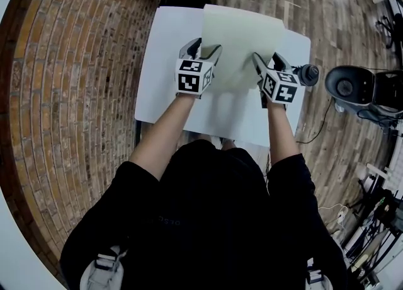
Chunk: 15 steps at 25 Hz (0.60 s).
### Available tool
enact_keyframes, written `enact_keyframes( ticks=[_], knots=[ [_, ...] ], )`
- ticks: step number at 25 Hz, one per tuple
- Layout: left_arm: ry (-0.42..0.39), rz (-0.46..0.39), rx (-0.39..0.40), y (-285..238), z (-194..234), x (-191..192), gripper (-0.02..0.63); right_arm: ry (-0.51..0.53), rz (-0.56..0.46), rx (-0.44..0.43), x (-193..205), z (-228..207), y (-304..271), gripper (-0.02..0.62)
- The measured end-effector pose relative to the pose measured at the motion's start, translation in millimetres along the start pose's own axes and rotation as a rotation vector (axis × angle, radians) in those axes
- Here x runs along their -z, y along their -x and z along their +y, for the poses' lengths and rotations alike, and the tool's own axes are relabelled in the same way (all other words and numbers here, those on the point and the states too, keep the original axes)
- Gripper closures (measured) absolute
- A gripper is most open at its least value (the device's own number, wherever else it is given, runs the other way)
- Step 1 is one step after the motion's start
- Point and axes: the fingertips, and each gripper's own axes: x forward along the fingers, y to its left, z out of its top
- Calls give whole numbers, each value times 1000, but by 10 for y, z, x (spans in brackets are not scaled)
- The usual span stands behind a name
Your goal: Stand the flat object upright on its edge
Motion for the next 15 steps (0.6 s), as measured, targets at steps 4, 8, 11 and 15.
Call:
enact_keyframes(
  ticks=[4, 8, 11, 15],
  knots=[
    [-20, -74, 16, 56, -42, -52, 324, 42, -91, 19, -68, 15, 108, 307],
    [-50, -152, 30, 111, -95, -97, 324, 94, -170, 38, -123, 28, 213, 307],
    [-64, -194, 50, 142, -116, -99, 325, 127, -212, 47, -134, 42, 274, 305],
    [-100, -254, 64, 193, -159, -107, 330, 154, -262, 54, -128, 68, 352, 305]
  ],
)
